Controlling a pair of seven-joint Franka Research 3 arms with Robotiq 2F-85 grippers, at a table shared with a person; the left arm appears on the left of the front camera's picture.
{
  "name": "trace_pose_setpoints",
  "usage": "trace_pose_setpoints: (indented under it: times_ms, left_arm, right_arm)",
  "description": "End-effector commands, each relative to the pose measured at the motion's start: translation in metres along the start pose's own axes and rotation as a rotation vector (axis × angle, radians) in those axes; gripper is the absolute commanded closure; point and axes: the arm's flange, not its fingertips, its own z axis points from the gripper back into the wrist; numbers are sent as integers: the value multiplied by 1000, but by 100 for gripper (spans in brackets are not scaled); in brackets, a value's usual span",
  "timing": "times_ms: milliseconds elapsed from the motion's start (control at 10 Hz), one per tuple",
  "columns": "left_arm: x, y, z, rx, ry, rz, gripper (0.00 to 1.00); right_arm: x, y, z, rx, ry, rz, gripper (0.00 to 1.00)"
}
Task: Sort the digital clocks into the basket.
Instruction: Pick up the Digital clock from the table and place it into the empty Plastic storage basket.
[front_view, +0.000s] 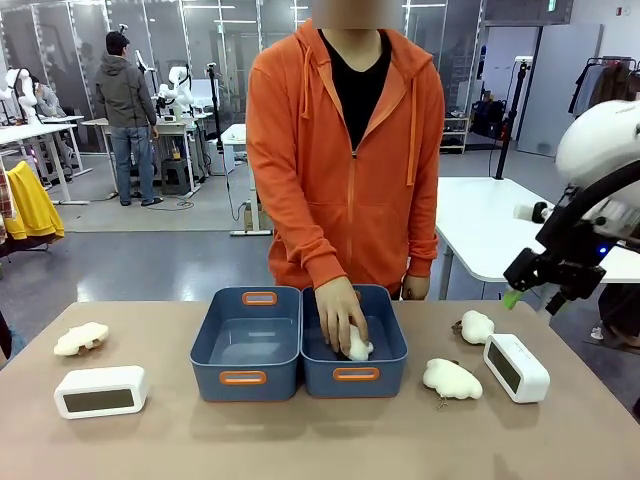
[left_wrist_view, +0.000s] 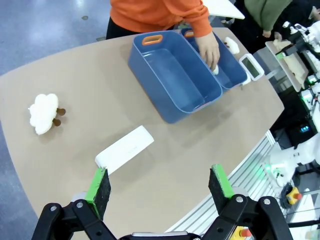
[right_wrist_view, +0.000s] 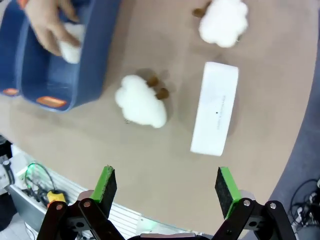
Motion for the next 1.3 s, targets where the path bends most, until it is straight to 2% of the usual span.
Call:
trace_pose_setpoints:
  times_ms: [0, 300, 500, 700, 900, 1000, 1200]
  left_arm:
    - [-1, 1, 0, -17, -3, -15, 0]
    - [-1, 1, 0, -17, -3, -15, 0]
    - [-1, 1, 0, -17, -3, -15, 0]
    - [-1, 1, 0, -17, -3, -15, 0]
    - [-1, 1, 0, -17, -3, -15, 0]
    - [-1, 1, 0, -17, -3, -15, 0]
    - [-1, 1, 0, -17, -3, -15, 0]
  right_arm:
    - [11, -4, -13, -93, 24, -44, 0]
    - [22, -17, -73, -152, 87, -68, 0]
    - [22, -19, -103, -191, 78, -94, 0]
    - [20, -21, -126, -294, 61, -110, 0]
    - [12, -18, -143, -304, 80, -83, 0]
    - [10, -14, -151, -270, 100, -87, 0]
    - [8, -18, -157, -284, 91, -114, 60]
